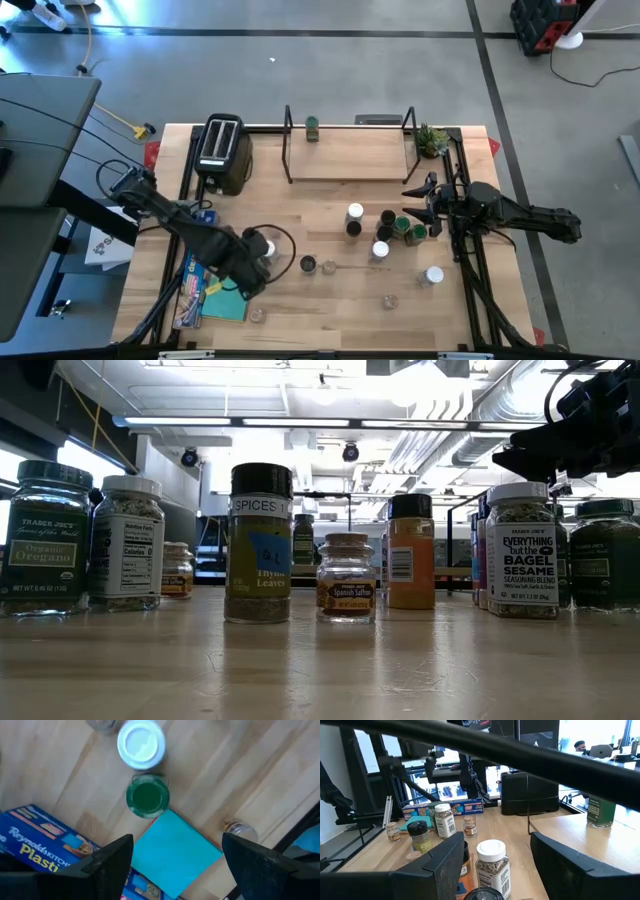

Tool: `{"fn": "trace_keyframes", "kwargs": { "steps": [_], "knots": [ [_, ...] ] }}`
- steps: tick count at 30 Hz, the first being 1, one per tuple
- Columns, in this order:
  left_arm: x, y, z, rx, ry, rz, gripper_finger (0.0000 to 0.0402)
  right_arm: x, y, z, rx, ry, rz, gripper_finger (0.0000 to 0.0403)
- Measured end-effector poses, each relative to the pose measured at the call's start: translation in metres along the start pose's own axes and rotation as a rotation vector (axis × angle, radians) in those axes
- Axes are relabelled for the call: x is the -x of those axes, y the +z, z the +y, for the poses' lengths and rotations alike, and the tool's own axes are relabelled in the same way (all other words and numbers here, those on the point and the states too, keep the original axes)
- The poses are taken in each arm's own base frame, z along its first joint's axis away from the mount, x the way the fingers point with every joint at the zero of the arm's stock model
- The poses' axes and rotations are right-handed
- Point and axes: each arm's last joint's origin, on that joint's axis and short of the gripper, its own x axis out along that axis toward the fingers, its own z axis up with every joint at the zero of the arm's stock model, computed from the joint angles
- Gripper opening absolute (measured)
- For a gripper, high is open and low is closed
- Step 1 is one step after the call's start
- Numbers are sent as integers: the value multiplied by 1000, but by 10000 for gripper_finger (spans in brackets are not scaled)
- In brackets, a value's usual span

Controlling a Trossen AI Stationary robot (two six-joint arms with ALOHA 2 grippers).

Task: Shelf spices
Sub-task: Put the bottom left green seasoning bottle on the shelf aligned with the other green seasoning bottle

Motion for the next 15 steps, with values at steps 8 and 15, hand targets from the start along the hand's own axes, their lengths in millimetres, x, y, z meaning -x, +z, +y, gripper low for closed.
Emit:
{"fn": "trace_keyframes", "kwargs": {
  "steps": [8,15],
  "knots": [
    [-29,1,11,46,98,63,298,0,0,0,0,0,0,224],
    [-54,10,16,-46,42,101,303,0,0,0,0,0,0,224]
  ]
}}
